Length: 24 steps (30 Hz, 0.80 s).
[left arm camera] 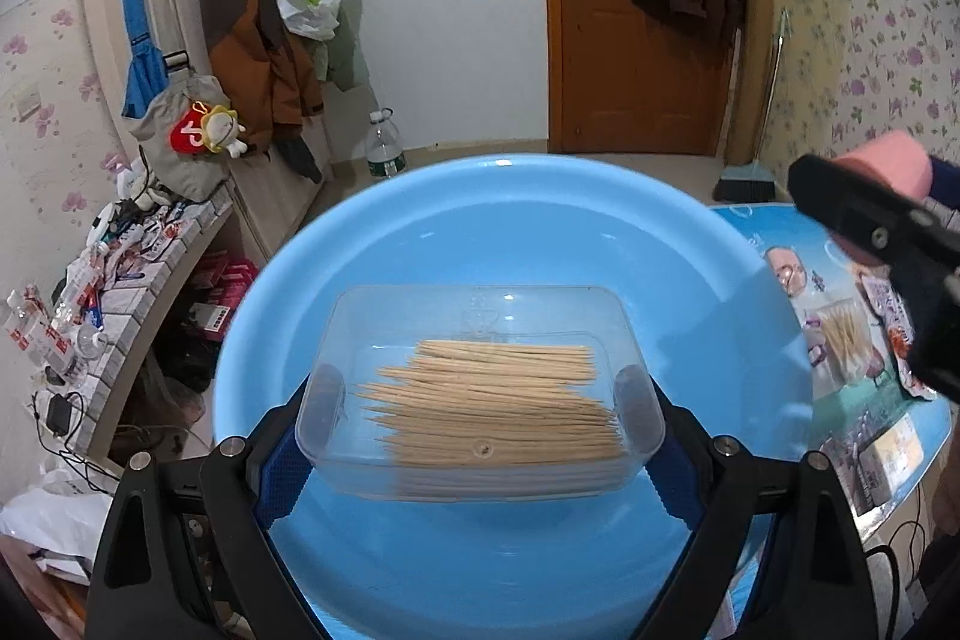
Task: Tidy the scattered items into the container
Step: 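Carry the skewer box with the left gripper over the blue basin, then open the left gripper to drop the skewer box into the basin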
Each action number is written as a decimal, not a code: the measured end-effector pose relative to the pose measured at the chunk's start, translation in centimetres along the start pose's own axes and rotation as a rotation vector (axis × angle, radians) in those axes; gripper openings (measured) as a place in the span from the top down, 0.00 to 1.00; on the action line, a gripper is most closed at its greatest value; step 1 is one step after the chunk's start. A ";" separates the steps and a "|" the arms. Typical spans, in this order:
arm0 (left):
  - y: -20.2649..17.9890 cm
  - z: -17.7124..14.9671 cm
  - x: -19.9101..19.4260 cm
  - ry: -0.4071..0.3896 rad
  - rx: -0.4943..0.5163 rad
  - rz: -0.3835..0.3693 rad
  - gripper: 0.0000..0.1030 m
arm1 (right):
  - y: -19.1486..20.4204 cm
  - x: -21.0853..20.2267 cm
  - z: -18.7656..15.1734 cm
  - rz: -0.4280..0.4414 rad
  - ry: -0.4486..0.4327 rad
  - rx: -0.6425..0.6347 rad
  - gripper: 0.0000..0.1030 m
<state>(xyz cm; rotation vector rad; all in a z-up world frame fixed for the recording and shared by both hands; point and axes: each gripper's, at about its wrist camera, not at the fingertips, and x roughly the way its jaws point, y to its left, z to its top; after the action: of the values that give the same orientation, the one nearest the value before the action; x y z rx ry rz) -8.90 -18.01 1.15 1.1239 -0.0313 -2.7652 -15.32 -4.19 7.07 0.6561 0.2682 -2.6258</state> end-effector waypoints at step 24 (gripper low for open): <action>0.3 -0.1 0.5 0.043 -0.035 -0.029 0.10 | -0.3 -0.5 -0.9 0.004 0.012 0.004 0.14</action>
<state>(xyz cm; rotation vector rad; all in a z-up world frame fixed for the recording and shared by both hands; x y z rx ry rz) -9.14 -18.35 0.79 1.1833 0.0386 -2.7549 -14.74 -3.49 6.56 0.6739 0.2650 -2.6196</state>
